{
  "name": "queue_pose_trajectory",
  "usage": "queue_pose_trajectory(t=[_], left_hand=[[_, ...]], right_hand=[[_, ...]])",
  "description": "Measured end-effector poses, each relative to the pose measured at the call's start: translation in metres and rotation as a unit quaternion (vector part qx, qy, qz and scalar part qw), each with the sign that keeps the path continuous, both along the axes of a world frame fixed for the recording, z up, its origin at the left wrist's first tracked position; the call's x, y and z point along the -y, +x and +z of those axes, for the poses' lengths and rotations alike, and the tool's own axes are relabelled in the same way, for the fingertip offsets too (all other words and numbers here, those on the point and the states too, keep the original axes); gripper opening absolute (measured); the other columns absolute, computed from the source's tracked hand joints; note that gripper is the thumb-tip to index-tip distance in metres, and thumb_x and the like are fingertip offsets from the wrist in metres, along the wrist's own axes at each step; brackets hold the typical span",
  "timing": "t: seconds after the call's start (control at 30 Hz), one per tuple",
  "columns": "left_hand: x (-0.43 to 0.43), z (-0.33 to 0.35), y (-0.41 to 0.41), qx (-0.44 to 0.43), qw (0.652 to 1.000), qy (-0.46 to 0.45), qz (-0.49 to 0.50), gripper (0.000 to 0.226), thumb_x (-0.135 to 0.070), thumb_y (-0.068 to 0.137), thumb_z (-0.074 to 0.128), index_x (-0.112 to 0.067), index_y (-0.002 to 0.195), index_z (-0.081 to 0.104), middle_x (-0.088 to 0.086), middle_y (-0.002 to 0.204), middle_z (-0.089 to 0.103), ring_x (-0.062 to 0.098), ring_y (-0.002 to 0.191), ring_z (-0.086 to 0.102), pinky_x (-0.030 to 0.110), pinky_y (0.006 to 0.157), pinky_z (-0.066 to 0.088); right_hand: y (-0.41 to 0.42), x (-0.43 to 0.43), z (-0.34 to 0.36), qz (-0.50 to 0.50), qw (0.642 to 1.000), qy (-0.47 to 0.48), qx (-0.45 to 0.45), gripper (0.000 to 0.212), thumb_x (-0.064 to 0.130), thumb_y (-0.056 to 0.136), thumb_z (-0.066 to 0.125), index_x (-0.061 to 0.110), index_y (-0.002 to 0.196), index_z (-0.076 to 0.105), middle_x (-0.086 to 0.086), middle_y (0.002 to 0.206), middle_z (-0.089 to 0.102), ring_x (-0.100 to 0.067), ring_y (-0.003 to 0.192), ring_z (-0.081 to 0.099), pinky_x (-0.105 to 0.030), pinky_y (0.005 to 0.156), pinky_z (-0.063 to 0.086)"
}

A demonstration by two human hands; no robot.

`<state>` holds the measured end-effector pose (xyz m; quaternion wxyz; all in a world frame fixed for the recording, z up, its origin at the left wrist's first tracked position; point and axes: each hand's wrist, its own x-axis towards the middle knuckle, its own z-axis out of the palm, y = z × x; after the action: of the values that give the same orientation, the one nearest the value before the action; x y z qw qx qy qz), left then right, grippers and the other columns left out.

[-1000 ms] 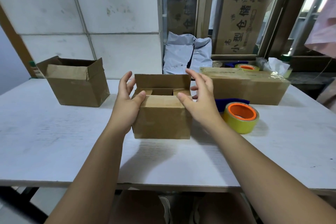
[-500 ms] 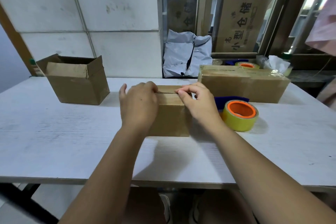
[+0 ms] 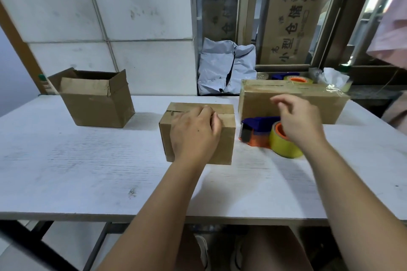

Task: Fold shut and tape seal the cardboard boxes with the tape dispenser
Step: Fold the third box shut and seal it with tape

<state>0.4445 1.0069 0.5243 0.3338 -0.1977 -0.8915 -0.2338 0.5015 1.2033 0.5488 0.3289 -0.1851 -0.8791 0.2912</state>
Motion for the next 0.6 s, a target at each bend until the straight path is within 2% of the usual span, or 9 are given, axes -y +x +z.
queue_pose_trajectory(t=[0.07,0.13,0.2,0.27,0.33,0.43,0.5,0.6], left_hand=[[-0.004,0.0,0.002,0.004,1.0,0.009,0.0,0.041,-0.034,0.085,0.029,-0.018,0.075,0.065,0.0,0.068,0.064,0.023,0.062,0.055,0.033,0.07,0.039],[-0.008,0.0,0.004,0.001,1.0,0.014,-0.006,0.042,-0.034,0.084,0.028,-0.018,0.075,0.066,-0.001,0.068,0.065,0.023,0.062,0.055,0.033,0.07,0.039],[-0.008,-0.001,0.004,0.001,1.0,0.014,-0.011,0.044,-0.035,0.084,0.026,-0.018,0.077,0.067,-0.001,0.07,0.065,0.022,0.064,0.055,0.032,0.07,0.038],[-0.008,-0.001,0.005,-0.005,1.0,0.016,-0.011,0.045,-0.035,0.084,0.024,-0.018,0.078,0.066,-0.001,0.071,0.064,0.02,0.065,0.053,0.031,0.07,0.035],[-0.007,-0.002,0.004,-0.009,1.0,0.015,-0.011,0.045,-0.036,0.085,0.024,-0.019,0.078,0.065,-0.002,0.071,0.063,0.019,0.065,0.052,0.029,0.069,0.031],[-0.008,-0.003,0.002,-0.022,1.0,0.018,-0.009,0.042,-0.035,0.085,0.027,-0.019,0.075,0.065,-0.002,0.068,0.062,0.02,0.063,0.054,0.028,0.067,0.03],[-0.008,-0.004,0.001,-0.029,0.999,0.02,-0.005,0.04,-0.035,0.086,0.03,-0.019,0.073,0.064,-0.003,0.066,0.062,0.021,0.062,0.054,0.027,0.067,0.029],[-0.007,-0.004,0.001,-0.037,0.999,0.014,-0.005,0.039,-0.035,0.086,0.031,-0.019,0.073,0.064,-0.003,0.065,0.061,0.021,0.06,0.053,0.027,0.066,0.031]], right_hand=[[0.004,-0.024,-0.002,-0.03,0.996,0.006,0.088,0.046,0.0,0.09,0.042,0.028,0.12,0.063,-0.001,0.126,0.062,-0.023,0.104,0.057,-0.03,0.082,0.046],[0.003,-0.039,-0.006,-0.017,0.981,0.032,0.193,0.062,-0.006,0.083,0.041,0.03,0.132,0.054,-0.005,0.132,0.057,-0.026,0.11,0.054,-0.031,0.076,0.048],[-0.002,-0.048,-0.01,0.014,0.96,0.082,0.266,0.066,-0.006,0.083,0.043,0.031,0.138,0.046,-0.007,0.136,0.053,-0.029,0.116,0.052,-0.032,0.079,0.047],[-0.008,-0.055,-0.014,0.037,0.94,0.142,0.306,0.062,-0.001,0.085,0.048,0.03,0.139,0.044,-0.009,0.136,0.051,-0.029,0.12,0.049,-0.035,0.089,0.046],[-0.014,-0.059,-0.016,0.038,0.929,0.177,0.324,0.058,0.007,0.085,0.055,0.03,0.138,0.044,-0.009,0.131,0.051,-0.028,0.116,0.05,-0.038,0.091,0.047],[-0.02,-0.059,-0.015,0.058,0.905,0.213,0.363,0.041,0.018,0.085,0.06,0.029,0.124,0.054,-0.003,0.111,0.058,-0.024,0.099,0.055,-0.041,0.083,0.051],[-0.021,-0.056,-0.012,0.081,0.894,0.212,0.387,0.025,0.019,0.086,0.061,0.027,0.11,0.059,0.0,0.1,0.062,-0.021,0.089,0.056,-0.038,0.077,0.052],[-0.018,-0.057,-0.01,0.104,0.895,0.171,0.398,0.015,0.023,0.088,0.061,0.027,0.101,0.054,-0.001,0.096,0.06,-0.021,0.087,0.056,-0.031,0.071,0.044]])
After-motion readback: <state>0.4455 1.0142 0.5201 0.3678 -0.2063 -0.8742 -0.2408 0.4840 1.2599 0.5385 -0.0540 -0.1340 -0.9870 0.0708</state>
